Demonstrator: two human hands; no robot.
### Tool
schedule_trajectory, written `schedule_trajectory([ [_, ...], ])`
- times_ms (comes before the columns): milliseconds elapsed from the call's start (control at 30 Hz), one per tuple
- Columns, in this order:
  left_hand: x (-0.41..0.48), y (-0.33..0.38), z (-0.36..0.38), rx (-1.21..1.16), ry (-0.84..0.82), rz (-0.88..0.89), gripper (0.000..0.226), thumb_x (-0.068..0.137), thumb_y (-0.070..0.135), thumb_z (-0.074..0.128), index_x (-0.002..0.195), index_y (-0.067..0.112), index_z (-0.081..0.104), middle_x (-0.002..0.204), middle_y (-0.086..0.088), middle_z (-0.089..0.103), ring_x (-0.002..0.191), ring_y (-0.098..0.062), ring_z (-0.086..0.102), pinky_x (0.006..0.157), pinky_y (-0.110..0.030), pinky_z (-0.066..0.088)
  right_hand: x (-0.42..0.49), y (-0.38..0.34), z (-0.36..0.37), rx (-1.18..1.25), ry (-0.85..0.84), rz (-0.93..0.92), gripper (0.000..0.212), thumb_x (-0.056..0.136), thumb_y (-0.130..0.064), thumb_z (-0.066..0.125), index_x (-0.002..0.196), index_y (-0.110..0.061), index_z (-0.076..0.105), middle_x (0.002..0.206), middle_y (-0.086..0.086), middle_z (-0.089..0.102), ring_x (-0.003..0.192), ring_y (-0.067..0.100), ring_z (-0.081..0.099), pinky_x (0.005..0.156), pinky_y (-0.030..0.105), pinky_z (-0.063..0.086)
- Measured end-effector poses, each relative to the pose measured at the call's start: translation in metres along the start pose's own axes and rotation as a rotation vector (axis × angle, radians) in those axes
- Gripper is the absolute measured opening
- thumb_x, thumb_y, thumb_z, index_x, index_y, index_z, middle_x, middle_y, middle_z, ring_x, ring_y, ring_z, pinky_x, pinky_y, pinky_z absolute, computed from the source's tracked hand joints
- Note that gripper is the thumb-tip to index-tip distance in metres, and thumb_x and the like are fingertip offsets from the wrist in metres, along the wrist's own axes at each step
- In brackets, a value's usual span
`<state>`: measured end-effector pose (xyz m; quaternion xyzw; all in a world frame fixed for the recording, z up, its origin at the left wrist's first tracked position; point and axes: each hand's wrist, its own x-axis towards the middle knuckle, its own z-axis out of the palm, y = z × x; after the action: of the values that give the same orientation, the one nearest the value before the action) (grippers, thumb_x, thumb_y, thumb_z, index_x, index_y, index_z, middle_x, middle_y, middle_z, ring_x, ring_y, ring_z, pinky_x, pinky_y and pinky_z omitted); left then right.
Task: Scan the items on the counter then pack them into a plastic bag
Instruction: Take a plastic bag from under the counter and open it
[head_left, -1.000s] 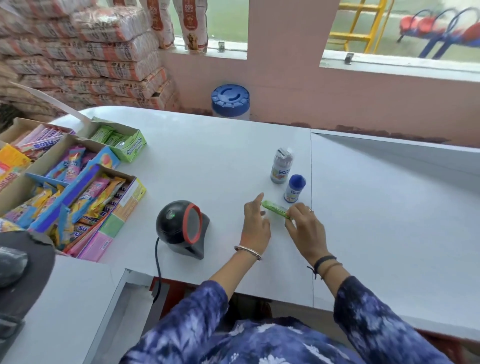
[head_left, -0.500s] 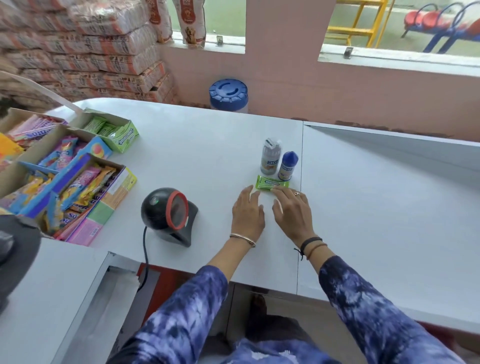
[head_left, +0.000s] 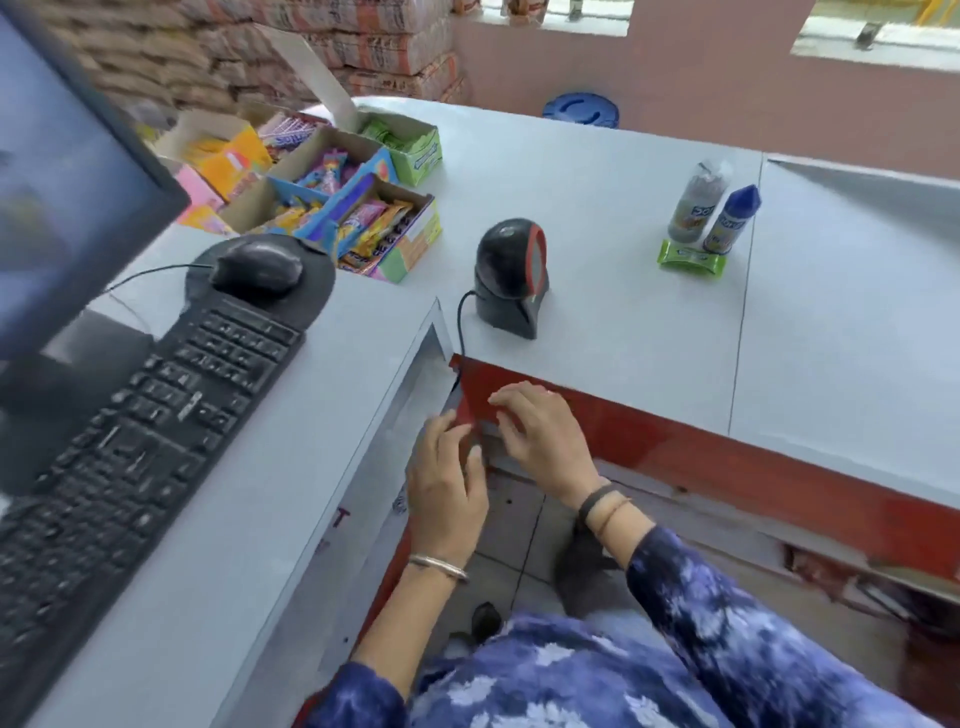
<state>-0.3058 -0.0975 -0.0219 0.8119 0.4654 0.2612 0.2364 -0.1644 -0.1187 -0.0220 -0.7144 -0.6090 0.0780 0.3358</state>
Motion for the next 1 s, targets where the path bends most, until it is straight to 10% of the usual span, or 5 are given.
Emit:
schedule_trajectory([
  [200,-0.046,-0.062,-0.066,0.261,-0.139,-0.26,0.036,0.082,0.017,0.064,0.115,0.007,0.055,0.12,-0.021,0.06,0.106,-0.036,0.06,0.077,-0.042,0.053,-0.019,-0.059,0.065,0.025,-0.339,-0.176,0.042,0.085,-0.02,0.063,0.125,-0.014,0.055,0.133,0.004,0.058,0.129,0.02,0.047,0.103,0.038,0.037],
  [433,-0.038,-0.064,-0.079,0.073,-0.234,-0.375,0.028,0.098,0.013,0.038,0.116,-0.002,0.054,0.119,-0.025,0.059,0.11,-0.036,0.055,0.065,-0.004,0.039,-0.012,-0.071,0.076,-0.062,-0.408,-0.243,0.038,0.091,-0.03,0.056,0.128,-0.023,0.053,0.14,-0.006,0.051,0.141,0.012,0.027,0.118,0.041,0.011],
  [567,-0.041,-0.058,-0.081,-0.067,-0.125,-0.443,0.017,0.094,0.013,0.048,0.077,0.01,0.049,0.081,-0.012,0.06,0.085,-0.032,0.063,0.069,-0.027,0.04,-0.003,-0.069,0.064,-0.091,-0.277,-0.235,0.02,0.093,-0.017,0.054,0.109,-0.018,0.066,0.123,-0.002,0.065,0.136,0.017,0.039,0.117,0.042,0.011],
  [800,-0.023,-0.024,-0.072,0.183,-0.216,-0.223,0.028,0.083,0.025,0.062,0.102,0.015,0.044,0.088,-0.001,0.053,0.078,-0.02,0.061,0.056,-0.028,0.046,0.004,-0.067,0.025,-0.104,-0.212,-0.23,0.021,0.087,-0.03,0.058,0.082,-0.012,0.069,0.088,0.002,0.072,0.102,0.018,0.063,0.114,0.038,0.025],
  [1000,0.03,0.038,-0.058,0.12,-0.491,-0.01,0.015,0.086,0.021,0.058,0.095,0.009,0.061,0.096,-0.015,0.069,0.09,-0.03,0.064,0.071,-0.032,0.048,0.011,-0.027,-0.065,0.513,-0.449,0.195,0.034,0.075,-0.054,0.064,0.081,-0.021,0.069,0.082,0.001,0.072,0.075,0.015,0.064,0.073,0.03,0.049],
])
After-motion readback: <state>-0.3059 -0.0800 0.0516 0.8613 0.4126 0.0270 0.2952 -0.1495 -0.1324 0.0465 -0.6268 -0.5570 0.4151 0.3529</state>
